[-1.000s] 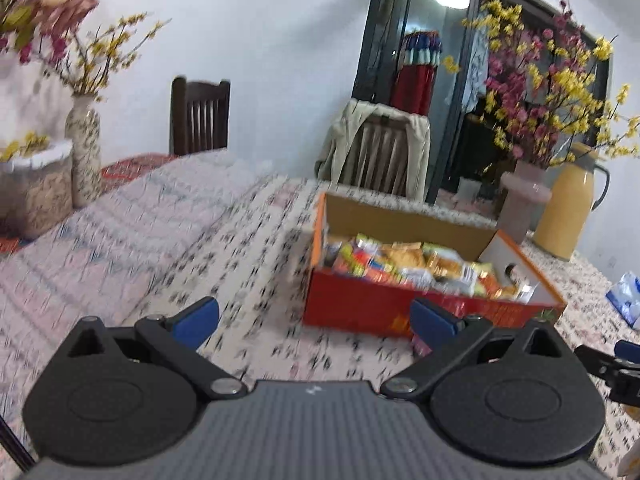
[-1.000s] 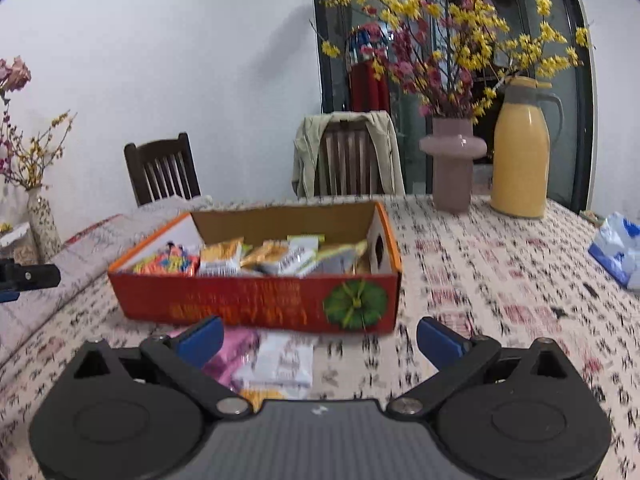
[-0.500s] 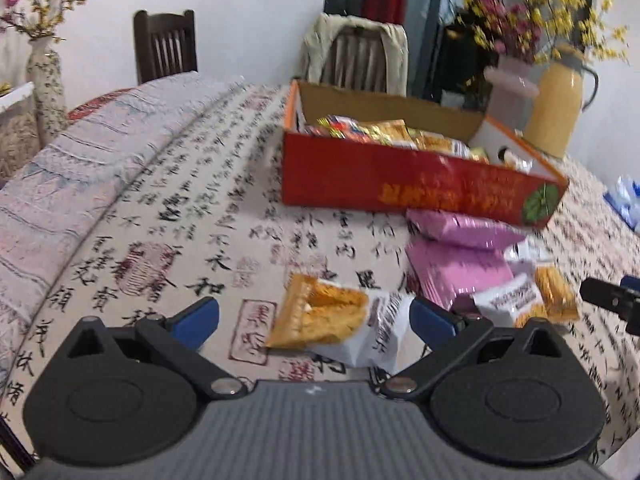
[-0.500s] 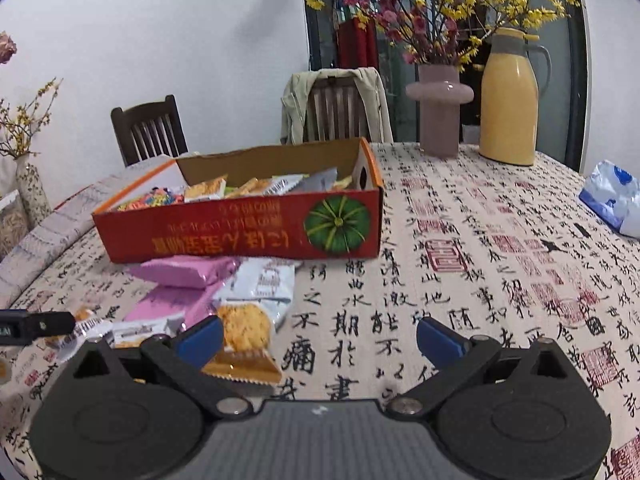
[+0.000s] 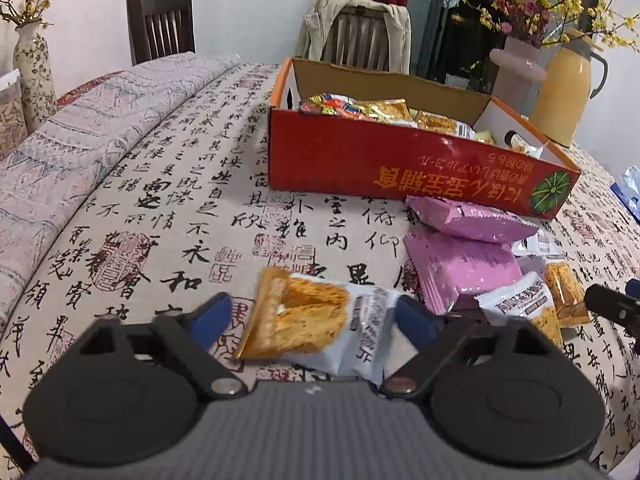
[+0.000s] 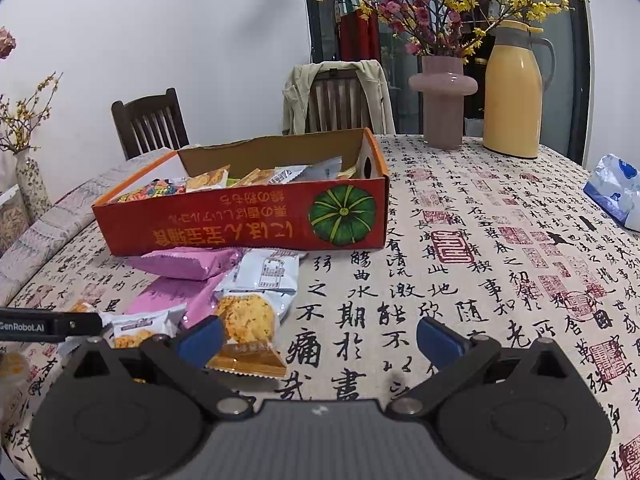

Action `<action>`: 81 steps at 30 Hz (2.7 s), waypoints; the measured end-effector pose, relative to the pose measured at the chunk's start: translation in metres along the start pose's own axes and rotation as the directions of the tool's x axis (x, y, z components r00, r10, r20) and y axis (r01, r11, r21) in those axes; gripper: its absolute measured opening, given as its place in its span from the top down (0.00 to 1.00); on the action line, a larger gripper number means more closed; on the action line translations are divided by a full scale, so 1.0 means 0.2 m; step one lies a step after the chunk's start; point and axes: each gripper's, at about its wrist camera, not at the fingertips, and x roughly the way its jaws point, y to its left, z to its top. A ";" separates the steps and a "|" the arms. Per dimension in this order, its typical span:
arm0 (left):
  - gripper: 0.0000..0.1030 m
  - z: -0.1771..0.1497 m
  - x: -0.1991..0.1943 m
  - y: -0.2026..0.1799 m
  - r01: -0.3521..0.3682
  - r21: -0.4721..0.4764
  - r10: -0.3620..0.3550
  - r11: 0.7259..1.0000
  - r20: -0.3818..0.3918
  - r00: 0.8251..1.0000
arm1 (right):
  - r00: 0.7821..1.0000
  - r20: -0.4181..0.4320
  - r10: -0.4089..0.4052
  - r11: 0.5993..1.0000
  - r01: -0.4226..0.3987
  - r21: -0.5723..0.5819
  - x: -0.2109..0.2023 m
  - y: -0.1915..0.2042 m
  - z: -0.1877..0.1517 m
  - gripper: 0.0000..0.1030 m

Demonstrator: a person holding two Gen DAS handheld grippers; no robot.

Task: Organize snacks
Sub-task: 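Grasp a gold cookie packet with the left gripper, then grasp a gold-and-white cookie packet with the right gripper while the left gripper lifts its packet, then carry both cookie packets over the cardboard box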

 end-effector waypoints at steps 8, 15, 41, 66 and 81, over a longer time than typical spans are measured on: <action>0.41 -0.04 -0.04 -0.02 0.009 0.013 -0.009 1.000 0.042 0.999 | 1.000 -0.009 0.005 1.000 -0.005 -0.003 0.01 0.02 -0.01 0.00; 0.50 -0.03 -0.07 -0.01 0.035 0.008 -0.035 0.999 0.066 0.997 | 1.000 -0.010 0.014 1.000 -0.014 -0.015 0.03 0.04 0.00 0.00; 0.53 -0.01 -0.12 0.01 0.065 -0.007 -0.064 0.998 0.110 0.992 | 0.996 -0.081 0.030 0.999 -0.032 -0.019 0.18 0.11 0.05 0.28; 0.53 0.12 -0.20 -0.05 0.086 0.029 -0.090 0.996 0.180 0.979 | 0.997 0.061 0.043 0.999 -0.042 -0.020 0.02 0.05 0.14 0.62; 0.53 0.50 -0.15 -0.15 0.050 0.088 -0.070 0.995 0.249 0.966 | 0.982 0.187 0.024 0.999 -0.014 -0.050 0.10 0.04 0.51 0.62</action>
